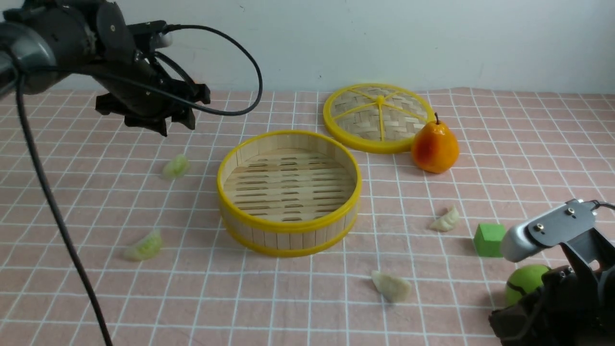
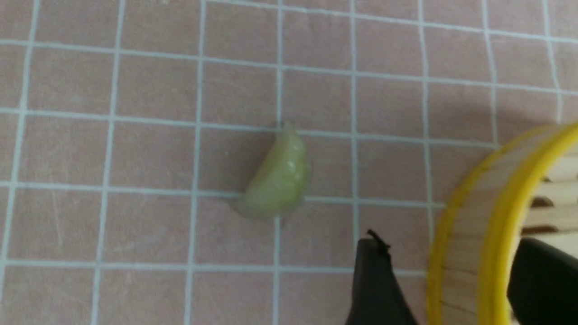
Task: Put the dumplings into the steamer on the table with the pink tablecloth.
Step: 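Reach for and grasp a dumpling on the table with the left gripper, then place the dumpling into the bamboo steamer basket with the left gripper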
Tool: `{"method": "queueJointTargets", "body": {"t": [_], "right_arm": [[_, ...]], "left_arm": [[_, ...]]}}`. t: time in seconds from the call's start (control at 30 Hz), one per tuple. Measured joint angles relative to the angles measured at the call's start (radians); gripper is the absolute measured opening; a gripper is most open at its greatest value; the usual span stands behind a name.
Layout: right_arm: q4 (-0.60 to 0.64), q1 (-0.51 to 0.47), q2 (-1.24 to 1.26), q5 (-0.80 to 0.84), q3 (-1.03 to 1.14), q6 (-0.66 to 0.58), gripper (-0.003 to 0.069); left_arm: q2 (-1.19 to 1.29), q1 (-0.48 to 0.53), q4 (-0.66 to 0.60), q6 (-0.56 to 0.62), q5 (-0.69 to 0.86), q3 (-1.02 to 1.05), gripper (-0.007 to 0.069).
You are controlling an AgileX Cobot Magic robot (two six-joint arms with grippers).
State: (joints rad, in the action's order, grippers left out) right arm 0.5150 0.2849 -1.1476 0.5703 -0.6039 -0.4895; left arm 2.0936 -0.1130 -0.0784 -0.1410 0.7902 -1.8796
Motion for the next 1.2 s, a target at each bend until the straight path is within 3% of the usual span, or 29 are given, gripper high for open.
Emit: {"method": "queueJointTargets", "body": {"t": [0.13, 0.43, 0.6, 0.67, 0.7, 0.9, 1.1, 1.2], "right_arm": [[0.003, 0.000, 0.000, -0.011, 0.000, -0.001, 0.0003], [0.003, 0.000, -0.014, -0.038, 0.000, -0.001, 0.0010], [0.005, 0.000, -0.027, -0.041, 0.000, -0.001, 0.0013], [0.007, 0.000, -0.028, -0.041, 0.000, -0.001, 0.0014], [0.015, 0.000, -0.028, -0.042, 0.000, -0.001, 0.0015], [0.026, 0.000, -0.028, -0.044, 0.000, -0.001, 0.0021], [0.029, 0.000, -0.028, -0.052, 0.000, -0.001, 0.0021], [0.029, 0.000, -0.028, -0.059, 0.000, -0.001, 0.0023]], "left_arm": [[0.148, 0.019, 0.033, 0.006, 0.001, -0.114, 0.0456], [0.286, 0.020, 0.078, 0.072, -0.075, -0.159, 0.0429], [0.294, 0.020, 0.092, 0.047, -0.059, -0.162, 0.0335], [0.294, 0.020, 0.095, 0.009, -0.043, -0.164, 0.0219], [0.294, 0.020, 0.096, -0.003, -0.036, -0.165, 0.0199], [0.274, 0.020, 0.092, -0.015, 0.036, -0.167, 0.0200], [0.138, 0.017, -0.049, 0.020, 0.087, -0.164, 0.0198], [0.029, -0.014, -0.194, 0.108, 0.139, -0.166, 0.0195]]}}
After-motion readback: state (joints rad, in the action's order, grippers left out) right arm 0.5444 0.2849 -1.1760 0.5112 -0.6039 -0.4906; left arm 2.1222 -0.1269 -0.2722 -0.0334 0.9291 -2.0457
